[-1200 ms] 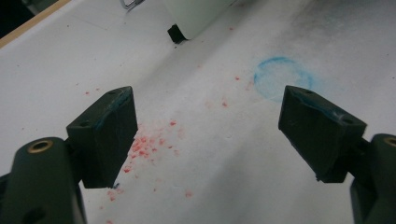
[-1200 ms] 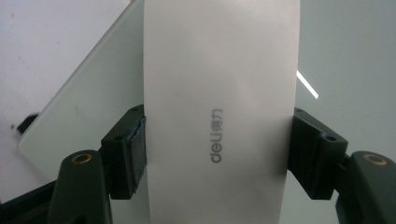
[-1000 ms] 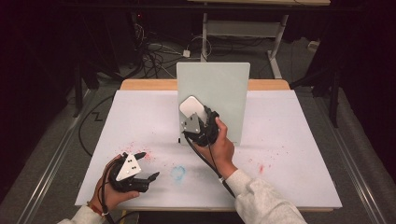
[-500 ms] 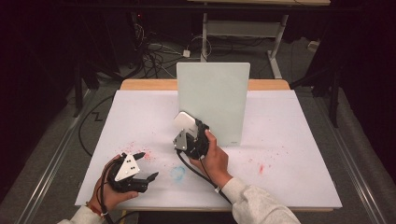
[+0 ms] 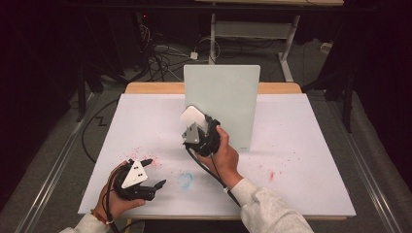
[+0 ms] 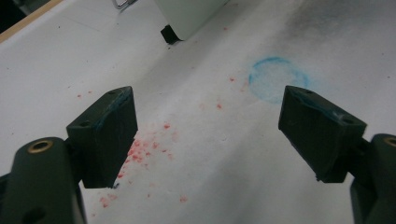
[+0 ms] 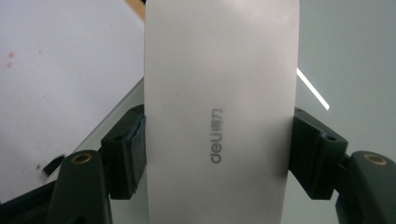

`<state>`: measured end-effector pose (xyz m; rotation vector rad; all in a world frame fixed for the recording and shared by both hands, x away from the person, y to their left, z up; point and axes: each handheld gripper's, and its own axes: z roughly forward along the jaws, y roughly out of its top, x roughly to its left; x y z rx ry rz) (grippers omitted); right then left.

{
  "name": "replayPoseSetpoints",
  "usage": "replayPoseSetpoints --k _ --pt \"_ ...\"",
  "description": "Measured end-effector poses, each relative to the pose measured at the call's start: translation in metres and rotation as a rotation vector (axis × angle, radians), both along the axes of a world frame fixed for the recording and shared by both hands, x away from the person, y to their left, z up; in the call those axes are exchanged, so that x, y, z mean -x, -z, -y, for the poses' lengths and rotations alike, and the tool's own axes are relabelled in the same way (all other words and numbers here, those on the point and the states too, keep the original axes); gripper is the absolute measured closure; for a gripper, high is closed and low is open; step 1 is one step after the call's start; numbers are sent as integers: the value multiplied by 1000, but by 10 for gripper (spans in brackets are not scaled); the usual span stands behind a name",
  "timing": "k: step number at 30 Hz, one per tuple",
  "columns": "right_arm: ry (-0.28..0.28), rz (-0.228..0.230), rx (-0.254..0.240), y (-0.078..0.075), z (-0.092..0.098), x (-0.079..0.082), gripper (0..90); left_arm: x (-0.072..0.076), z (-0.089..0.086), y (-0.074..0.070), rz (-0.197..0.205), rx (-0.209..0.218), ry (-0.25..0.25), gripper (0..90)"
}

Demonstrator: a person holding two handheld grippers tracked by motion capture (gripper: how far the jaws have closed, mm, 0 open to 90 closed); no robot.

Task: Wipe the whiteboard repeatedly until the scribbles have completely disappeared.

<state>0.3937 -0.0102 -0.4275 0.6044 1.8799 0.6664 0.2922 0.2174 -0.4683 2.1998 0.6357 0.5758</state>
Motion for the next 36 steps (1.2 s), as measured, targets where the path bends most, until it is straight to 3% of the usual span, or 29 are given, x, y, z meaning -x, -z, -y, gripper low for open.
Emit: replayPoseSetpoints --k 4,11,15,21,27,31,36 --pt "25 9 -57 -13 10 -5 310 1 -2 0 0 2 -5 190" --pt "58 12 -99 -18 29 -7 310 3 -3 0 5 3 -11 190" --pt "71 17 -100 -16 43 -6 310 1 -2 1 -1 -1 -14 190" --pt "65 18 -88 -7 46 -3 310 0 1 0 10 -15 -8 190" --pt "35 10 -35 6 37 2 310 -2 2 1 -3 -9 -4 190" --pt "-2 -19 -10 17 26 7 310 -2 1 1 -1 -10 0 190" --pt "-35 -42 126 41 7 16 308 -1 1 1 0 -11 3 190"
